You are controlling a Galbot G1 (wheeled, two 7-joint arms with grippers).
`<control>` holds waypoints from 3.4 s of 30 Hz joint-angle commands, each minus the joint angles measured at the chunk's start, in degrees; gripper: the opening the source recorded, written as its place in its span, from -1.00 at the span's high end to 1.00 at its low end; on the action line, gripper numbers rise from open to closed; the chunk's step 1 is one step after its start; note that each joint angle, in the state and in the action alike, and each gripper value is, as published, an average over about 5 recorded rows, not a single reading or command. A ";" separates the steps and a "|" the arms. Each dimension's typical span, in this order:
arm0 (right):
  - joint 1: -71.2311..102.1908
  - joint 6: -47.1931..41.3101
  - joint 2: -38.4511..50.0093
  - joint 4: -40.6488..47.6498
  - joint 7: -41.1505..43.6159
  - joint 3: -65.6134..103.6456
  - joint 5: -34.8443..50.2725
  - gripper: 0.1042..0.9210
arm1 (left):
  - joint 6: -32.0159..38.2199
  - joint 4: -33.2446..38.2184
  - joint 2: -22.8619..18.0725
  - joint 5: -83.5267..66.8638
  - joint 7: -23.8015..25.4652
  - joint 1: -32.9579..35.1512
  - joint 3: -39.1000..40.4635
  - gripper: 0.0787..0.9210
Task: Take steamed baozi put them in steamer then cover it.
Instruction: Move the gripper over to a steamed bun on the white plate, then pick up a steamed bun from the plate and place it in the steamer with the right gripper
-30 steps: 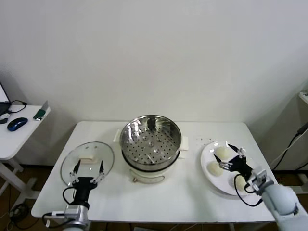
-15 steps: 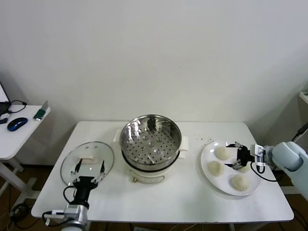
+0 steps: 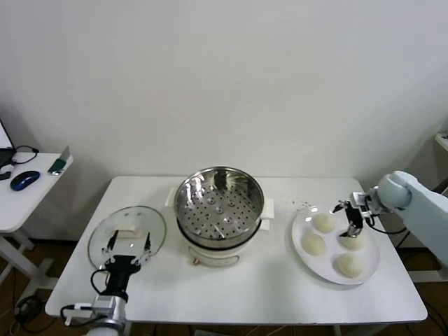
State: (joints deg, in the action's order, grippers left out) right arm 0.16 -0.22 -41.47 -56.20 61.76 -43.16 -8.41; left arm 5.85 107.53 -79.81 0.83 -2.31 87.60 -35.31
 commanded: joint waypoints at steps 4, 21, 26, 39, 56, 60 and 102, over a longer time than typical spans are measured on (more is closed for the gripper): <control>-6.82 1.35 -10.41 12.25 2.10 -8.83 -3.86 -0.76 | -0.35 -0.37 1.64 -0.22 -0.09 -1.00 -0.19 -0.77; -3.73 2.33 -13.46 15.13 1.94 -7.41 -6.24 -0.76 | 0.21 -1.63 2.05 -0.26 -0.19 -0.65 -0.59 -0.77; -3.56 2.99 -13.92 15.99 1.56 -6.51 -6.62 -0.75 | 0.40 -1.49 2.07 -0.19 -0.24 -0.43 -0.63 -0.77; -4.49 4.81 -14.32 16.14 2.67 -5.27 -7.78 -0.48 | 0.29 -1.34 1.91 0.16 -0.69 -0.20 -0.55 -0.77; -34.84 21.50 -18.15 5.16 8.66 -28.32 7.46 -0.47 | 0.26 -0.70 1.54 0.30 -0.70 1.34 -0.20 -0.77; -37.03 26.26 -23.57 4.34 9.62 -28.54 7.11 -0.49 | 0.10 -0.45 1.30 0.55 -0.56 1.69 -0.10 -0.77; -18.65 42.82 -48.76 12.97 1.84 -16.56 -28.90 -0.51 | 0.37 1.19 0.63 0.48 -0.88 5.79 -1.17 -0.77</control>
State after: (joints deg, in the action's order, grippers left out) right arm -21.01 41.93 -88.56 -45.17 63.93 -60.59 -33.51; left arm 6.27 108.70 -79.04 1.34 -3.18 93.24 -36.44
